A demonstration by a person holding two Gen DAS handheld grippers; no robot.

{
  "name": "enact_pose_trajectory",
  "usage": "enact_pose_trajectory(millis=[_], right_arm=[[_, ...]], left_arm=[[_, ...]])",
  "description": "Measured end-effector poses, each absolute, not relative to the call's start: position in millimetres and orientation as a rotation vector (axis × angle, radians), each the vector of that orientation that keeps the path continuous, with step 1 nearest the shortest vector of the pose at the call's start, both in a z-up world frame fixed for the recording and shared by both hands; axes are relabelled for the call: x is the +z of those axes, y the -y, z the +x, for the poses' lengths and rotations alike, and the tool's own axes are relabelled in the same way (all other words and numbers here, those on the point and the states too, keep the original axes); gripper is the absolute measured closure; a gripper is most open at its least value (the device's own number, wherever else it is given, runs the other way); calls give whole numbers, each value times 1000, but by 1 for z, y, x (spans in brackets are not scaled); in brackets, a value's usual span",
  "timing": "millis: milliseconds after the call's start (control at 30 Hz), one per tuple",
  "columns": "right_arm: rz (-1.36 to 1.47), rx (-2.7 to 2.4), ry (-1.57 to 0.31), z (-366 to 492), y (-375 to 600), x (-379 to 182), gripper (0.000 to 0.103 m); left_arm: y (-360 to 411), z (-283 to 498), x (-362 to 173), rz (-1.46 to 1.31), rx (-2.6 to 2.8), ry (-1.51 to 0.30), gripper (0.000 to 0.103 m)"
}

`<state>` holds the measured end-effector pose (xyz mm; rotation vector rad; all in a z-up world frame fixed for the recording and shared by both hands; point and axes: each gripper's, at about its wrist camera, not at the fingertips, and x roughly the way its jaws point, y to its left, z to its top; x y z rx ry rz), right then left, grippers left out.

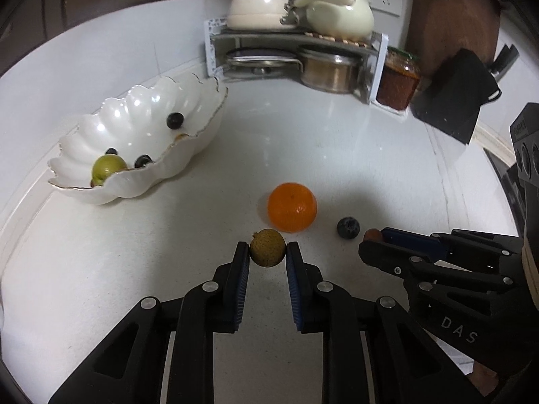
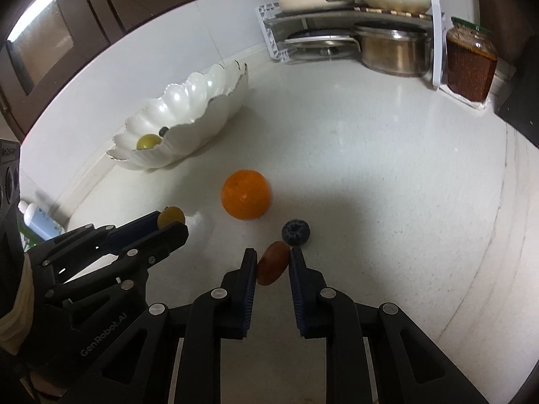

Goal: Organize fruits
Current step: 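Carry the brown round fruit and red date with both tools over the white bowl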

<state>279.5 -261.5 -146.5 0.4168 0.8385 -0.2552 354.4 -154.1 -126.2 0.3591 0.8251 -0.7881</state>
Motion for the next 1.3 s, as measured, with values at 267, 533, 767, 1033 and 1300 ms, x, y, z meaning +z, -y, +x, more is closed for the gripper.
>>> enact_pose_trajectory(millis=[267,533,767,1033,1300], right_arm=[[387,-223,-800,279,257,-128,82],[339,-192,-761,279,250,-108,82],[295,-154,-717,284,243,-88,82],[239,-106,-660,293,236,-65,82],[201,-59,-630,311,232,-45,82]], left_arm=[[144,349,-106,304,-736,-800,80],[131,347,-87,249,-691,-771,80],[121,345,-70,217,-649,-733,80],[110,349,-47,184,-591,-681,80],[101,358,-26,159,-535,-630,80]])
